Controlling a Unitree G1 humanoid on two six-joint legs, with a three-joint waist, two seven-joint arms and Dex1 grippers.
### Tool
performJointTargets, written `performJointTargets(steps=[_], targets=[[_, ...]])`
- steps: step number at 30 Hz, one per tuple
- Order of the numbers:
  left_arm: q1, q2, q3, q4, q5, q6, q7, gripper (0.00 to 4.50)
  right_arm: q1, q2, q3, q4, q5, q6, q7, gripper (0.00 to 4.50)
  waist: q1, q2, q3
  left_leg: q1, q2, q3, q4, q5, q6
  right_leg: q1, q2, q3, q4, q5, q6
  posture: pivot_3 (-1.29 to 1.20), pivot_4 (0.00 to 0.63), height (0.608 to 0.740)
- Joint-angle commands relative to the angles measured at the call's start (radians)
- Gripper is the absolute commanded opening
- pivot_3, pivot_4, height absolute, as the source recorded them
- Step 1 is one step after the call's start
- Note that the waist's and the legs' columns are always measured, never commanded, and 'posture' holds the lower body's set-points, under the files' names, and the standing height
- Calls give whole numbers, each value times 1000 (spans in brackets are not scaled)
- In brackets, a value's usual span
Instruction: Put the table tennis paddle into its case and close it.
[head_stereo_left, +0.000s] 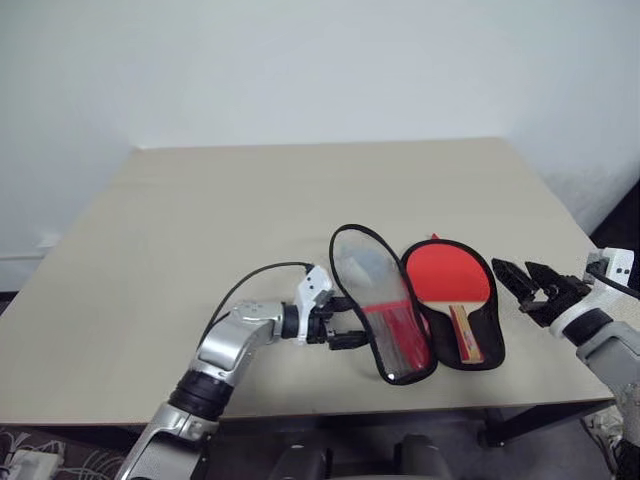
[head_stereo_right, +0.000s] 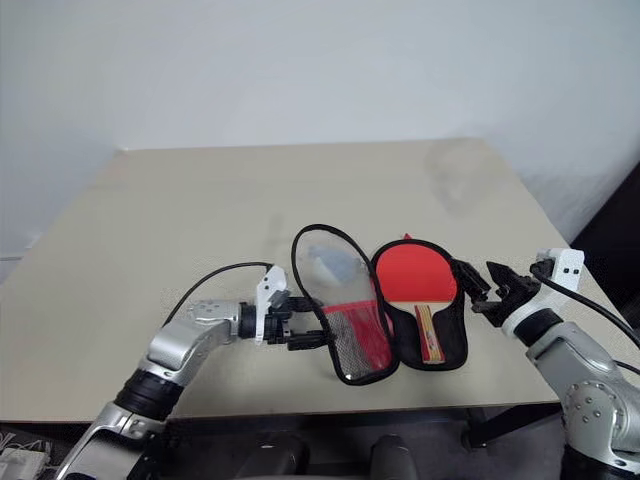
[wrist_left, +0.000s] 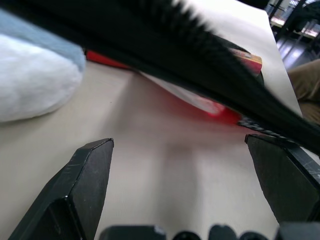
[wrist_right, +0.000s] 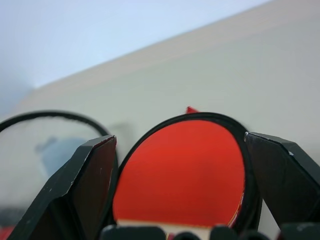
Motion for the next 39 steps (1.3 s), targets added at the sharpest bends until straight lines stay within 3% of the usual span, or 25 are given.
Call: performJointTargets(steps=[1, 7, 13, 21, 29, 39], targets=[[-66, -65, -2, 17, 0, -47, 6, 4500, -57, 15, -23, -8, 5, -90, -19, 4455, 0, 1, 0, -2, -1, 0, 1, 0, 0, -1, 0, 0, -1, 1, 1, 0, 0, 740], [-120, -211, 9, 53, -15, -25, 72, 4500, -152, 50, -91, 78, 14, -192, -94, 4455, 1, 1, 0, -5, -2, -1, 5, 0, 2, 0, 0, 0, -5, 5, 3, 0, 0, 740], [-131, -308, 34, 84, -34, 69, 150, 4500, -186, 97, -65, 144, -65, -298, -172, 4455, -2, 3, -1, -5, -1, 0, 4, 0, 2, -1, 0, 1, -4, 6, 3, 0, 0, 740], [-144, -340, 90, 119, -82, 183, 196, 4500, -186, 125, -47, 169, -82, -347, -196, 4455, -2, 5, -2, -5, -2, 0, 5, 0, 2, 0, 1, 1, -4, 6, 2, 0, 0, 740], [-170, -312, 99, 160, -110, 416, 220, 4500, -150, 93, 32, 139, -85, -307, -142, 4455, -4, 5, -2, -5, -2, 0, 5, 0, 2, 0, 1, 2, -4, 6, 2, 0, 0, 740], [-291, -455, 207, 372, -168, 606, 290, 4500, -164, 71, 73, 157, -100, -301, -138, 4455, 0, 6, -2, -5, -4, -2, 9, -1, 3, 2, 0, 1, -4, 6, 3, 0, 0, 740]])
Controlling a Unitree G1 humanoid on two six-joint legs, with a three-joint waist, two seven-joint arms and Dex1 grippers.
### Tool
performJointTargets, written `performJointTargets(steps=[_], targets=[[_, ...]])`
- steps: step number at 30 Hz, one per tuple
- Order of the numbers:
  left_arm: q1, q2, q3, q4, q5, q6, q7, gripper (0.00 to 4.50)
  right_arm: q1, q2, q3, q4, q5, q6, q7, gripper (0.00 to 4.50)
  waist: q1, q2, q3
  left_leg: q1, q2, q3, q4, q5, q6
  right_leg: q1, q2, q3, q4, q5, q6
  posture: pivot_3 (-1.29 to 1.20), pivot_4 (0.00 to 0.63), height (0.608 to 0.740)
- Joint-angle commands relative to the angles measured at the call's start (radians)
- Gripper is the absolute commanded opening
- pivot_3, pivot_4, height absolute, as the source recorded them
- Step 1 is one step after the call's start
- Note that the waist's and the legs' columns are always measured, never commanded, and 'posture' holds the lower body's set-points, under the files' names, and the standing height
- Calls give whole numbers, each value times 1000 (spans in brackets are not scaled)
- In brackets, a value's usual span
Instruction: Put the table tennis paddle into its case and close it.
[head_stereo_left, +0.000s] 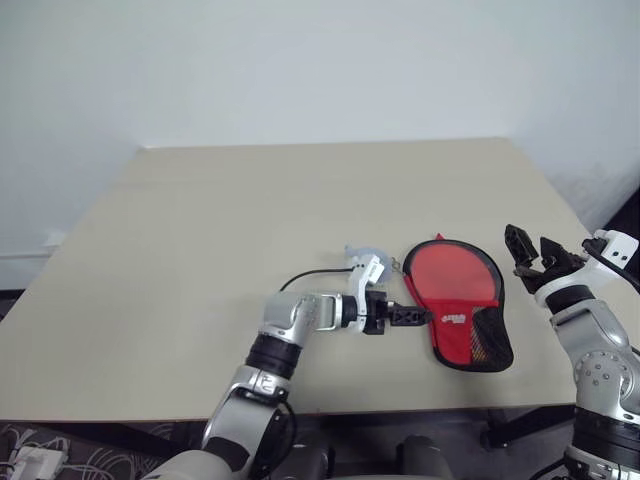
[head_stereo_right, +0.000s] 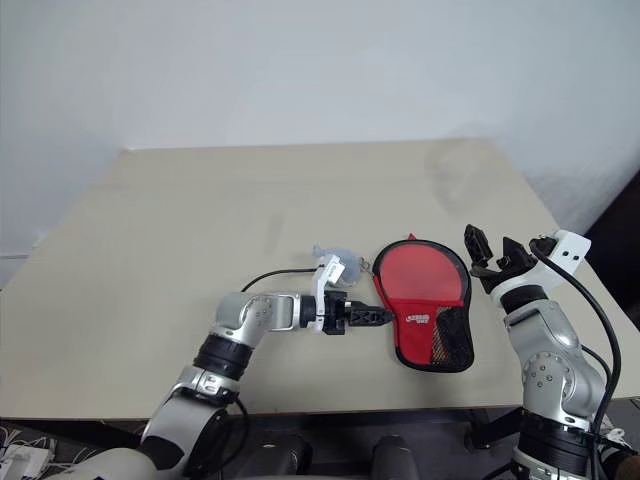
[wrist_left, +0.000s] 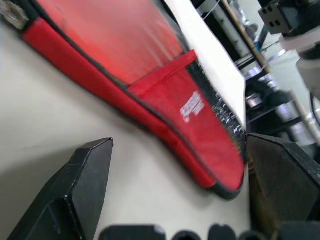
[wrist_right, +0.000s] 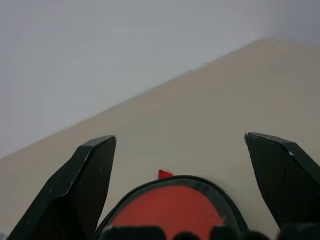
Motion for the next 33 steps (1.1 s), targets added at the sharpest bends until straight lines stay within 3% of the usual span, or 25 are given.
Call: performJointTargets(steps=[1, 14, 19, 31, 33], targets=[[-54, -60, 39, 83, -32, 60, 38, 4500, -23, -4, -2, -27, 1, -12, 0, 4455, 0, 0, 0, 0, 0, 0, 0, 0, 0, 0, 0, 0, 0, 0, 0, 0, 0, 740], [-160, -166, 121, 255, -79, 187, 89, 4500, 6, 20, -22, -24, -12, -28, -63, 4455, -1, 0, 0, 0, 0, 0, 1, 0, 0, 0, 0, 0, 0, 0, 0, 0, 0, 740], [-159, -185, 88, 240, -113, 261, 69, 4500, 20, 30, -29, -30, -17, -34, -75, 4455, -1, 0, 0, 0, 0, 0, 1, 0, 0, 0, 0, 0, 0, 0, 0, 0, 0, 740], [-186, -223, 75, 274, -122, 223, 85, 4500, 15, 35, -40, -7, -38, -53, -96, 4455, -1, 0, 0, 0, 0, 1, 1, 0, 0, 0, 0, 0, 0, 0, 0, 0, 0, 740], [-185, -226, 81, 281, -125, 213, 89, 3917, 13, 37, -45, -3, -42, -57, -102, 4500, -1, 1, 0, 0, 0, 1, 1, 0, 0, 0, 0, 0, 0, 0, 0, 0, 0, 740]])
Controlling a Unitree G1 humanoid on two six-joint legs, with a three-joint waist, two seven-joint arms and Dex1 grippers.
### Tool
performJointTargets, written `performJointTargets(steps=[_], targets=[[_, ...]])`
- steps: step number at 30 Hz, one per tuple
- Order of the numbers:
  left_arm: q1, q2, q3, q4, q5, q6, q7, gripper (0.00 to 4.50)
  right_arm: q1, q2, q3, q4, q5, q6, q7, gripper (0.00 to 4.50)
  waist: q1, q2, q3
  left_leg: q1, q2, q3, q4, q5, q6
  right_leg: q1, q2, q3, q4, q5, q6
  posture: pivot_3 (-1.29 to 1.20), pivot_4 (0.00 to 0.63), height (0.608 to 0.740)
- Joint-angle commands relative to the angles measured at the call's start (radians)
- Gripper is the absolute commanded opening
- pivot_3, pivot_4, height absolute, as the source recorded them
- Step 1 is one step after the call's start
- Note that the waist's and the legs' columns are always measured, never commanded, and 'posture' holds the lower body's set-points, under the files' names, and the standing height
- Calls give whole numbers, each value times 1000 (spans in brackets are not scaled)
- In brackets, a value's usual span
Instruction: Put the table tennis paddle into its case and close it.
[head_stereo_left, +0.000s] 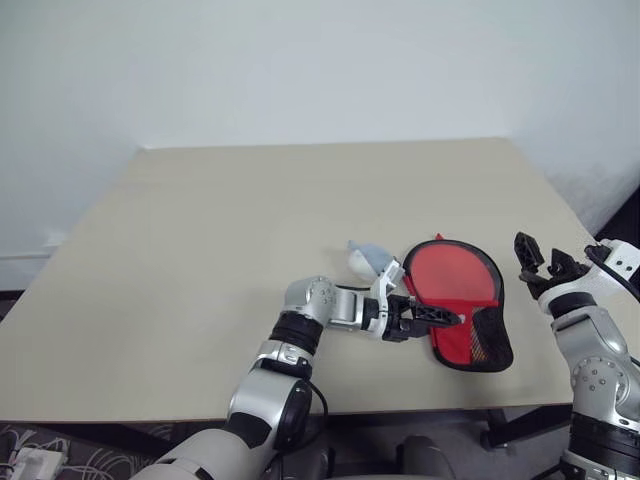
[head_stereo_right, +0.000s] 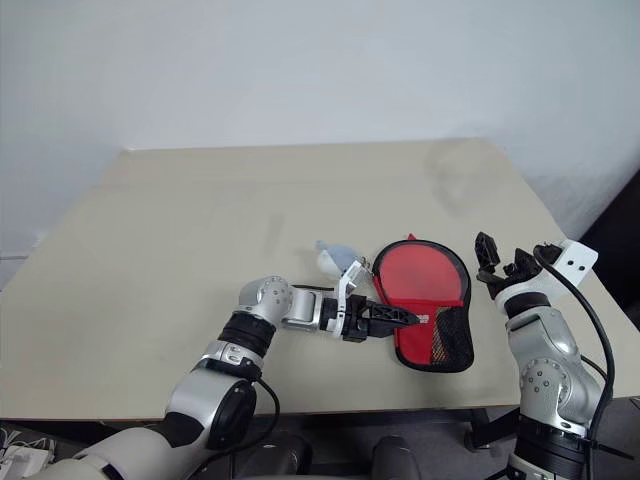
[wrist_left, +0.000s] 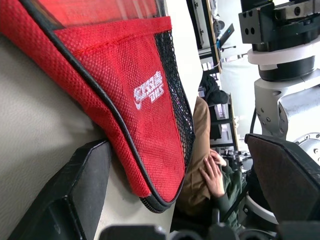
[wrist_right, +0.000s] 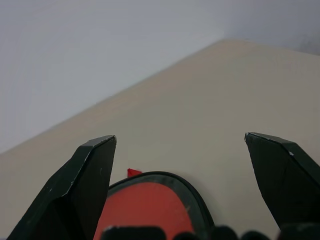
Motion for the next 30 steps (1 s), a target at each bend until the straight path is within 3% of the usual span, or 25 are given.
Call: performJointTargets(steps=[1, 11, 18, 30], targets=[[-40, -136, -24, 23, -6, -3, 11, 3559, -16, -2, -30, -10, -6, -30, -14, 4500, 0, 0, 0, 0, 0, 0, 0, 0, 0, 0, 0, 0, 0, 0, 0, 0, 0, 740], [-32, -141, -37, 45, -30, -13, 18, 15, -6, 7, -51, -8, -10, -39, -53, 4500, 0, 3, -2, 0, 0, 0, 1, 0, 0, 1, 0, 0, 0, 0, 0, 0, 0, 740], [-34, -120, -38, 40, -39, -7, 23, 15, 4, 15, -55, -14, -12, -46, -69, 4500, -1, 4, -3, 1, 0, 0, 3, 0, 0, 2, 0, 0, 0, 1, 1, 0, 0, 740], [42, 154, 11, -199, -67, 263, 45, 15, 10, 14, -42, -23, -33, -44, -69, 4500, -25, 5, -3, 0, 0, 1, 1, 0, 1, -2, 1, 2, 1, 1, 1, 0, 0, 740]])
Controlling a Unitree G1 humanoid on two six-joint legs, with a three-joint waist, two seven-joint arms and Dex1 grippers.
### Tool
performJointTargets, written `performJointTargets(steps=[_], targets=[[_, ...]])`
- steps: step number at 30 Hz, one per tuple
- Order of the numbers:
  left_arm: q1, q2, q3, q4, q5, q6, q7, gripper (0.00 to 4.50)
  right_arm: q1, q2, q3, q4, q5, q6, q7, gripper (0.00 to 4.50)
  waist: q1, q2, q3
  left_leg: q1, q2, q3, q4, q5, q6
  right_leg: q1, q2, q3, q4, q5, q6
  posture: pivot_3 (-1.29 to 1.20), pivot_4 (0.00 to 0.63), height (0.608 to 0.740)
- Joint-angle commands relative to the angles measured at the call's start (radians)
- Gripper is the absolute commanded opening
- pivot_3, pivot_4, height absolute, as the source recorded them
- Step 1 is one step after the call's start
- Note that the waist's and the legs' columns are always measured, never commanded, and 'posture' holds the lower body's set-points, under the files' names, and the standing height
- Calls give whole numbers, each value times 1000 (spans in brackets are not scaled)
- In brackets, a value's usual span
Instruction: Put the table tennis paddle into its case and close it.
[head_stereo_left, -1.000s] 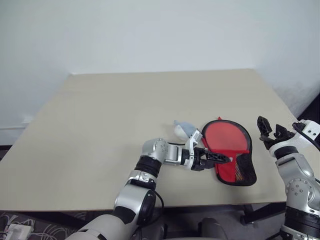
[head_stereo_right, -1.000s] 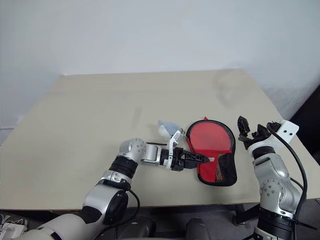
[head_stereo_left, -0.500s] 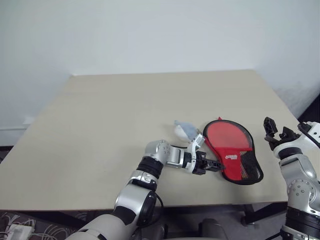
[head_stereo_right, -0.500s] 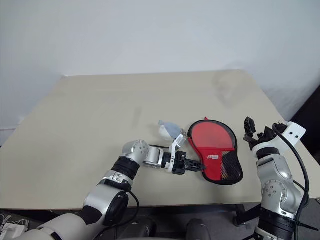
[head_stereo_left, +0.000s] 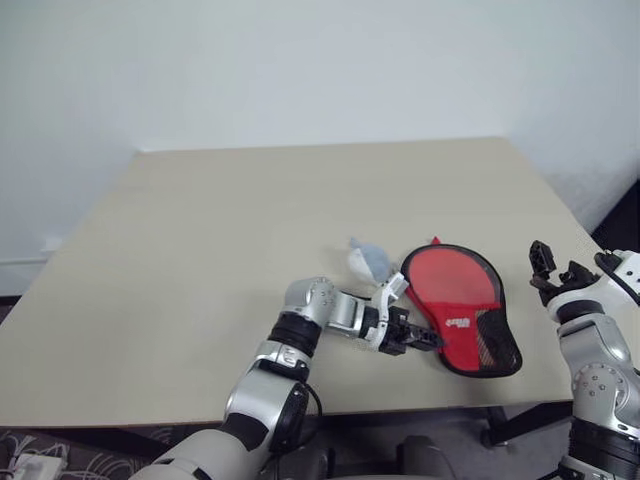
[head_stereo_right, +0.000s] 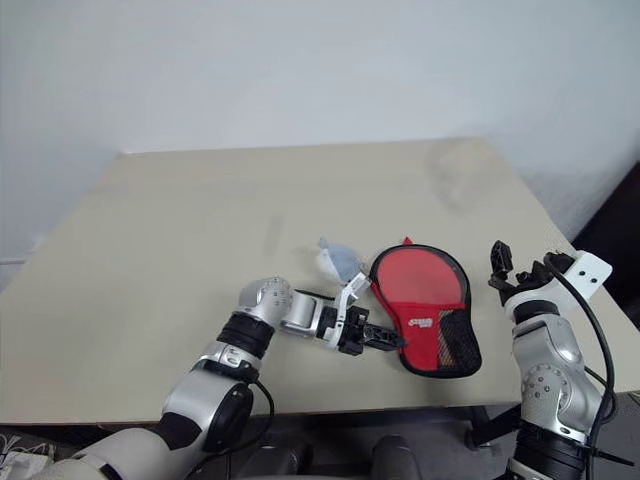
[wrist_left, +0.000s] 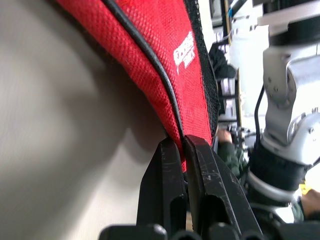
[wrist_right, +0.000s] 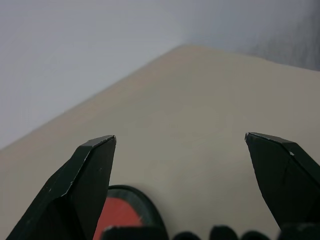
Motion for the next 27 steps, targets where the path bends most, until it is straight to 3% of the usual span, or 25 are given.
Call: performJointTargets(steps=[1, 7, 12, 21, 27], targets=[[9, 90, 60, -117, -26, 101, 14, 15, -11, -12, -10, -33, -3, -14, 5, 4500, -12, 0, 0, 0, 0, 0, 0, 0, 0, 0, 0, 0, 0, 0, 0, 0, 0, 740], [133, 343, 3, -358, -213, 140, 24, 15, -19, -26, 3, -23, -16, -2, 21, 4500, -14, 1, 0, 0, 1, 1, -1, 0, 0, -2, 0, 2, 0, 0, 0, 0, 0, 740], [220, 477, 12, -484, -436, 140, 77, 15, -31, -43, 18, -10, -26, 6, 37, 4500, -10, 1, 0, 0, 0, 0, -1, 0, 0, -2, 0, 3, 0, 0, -1, 0, 0, 740], [281, 416, -76, -448, -757, 140, 349, 15, -49, -56, 37, -15, -25, 33, 55, 4500, -9, 1, -1, 0, 0, 0, -1, 0, 0, -1, 0, 3, 0, 0, -1, 0, 0, 740], [395, 471, -73, -530, -989, 125, 569, 15, -28, -60, 31, -33, -26, 52, 62, 4500, -11, 2, -1, 0, 1, 1, -2, 0, 0, -3, 1, 4, 1, 1, -1, 0, 0, 740]])
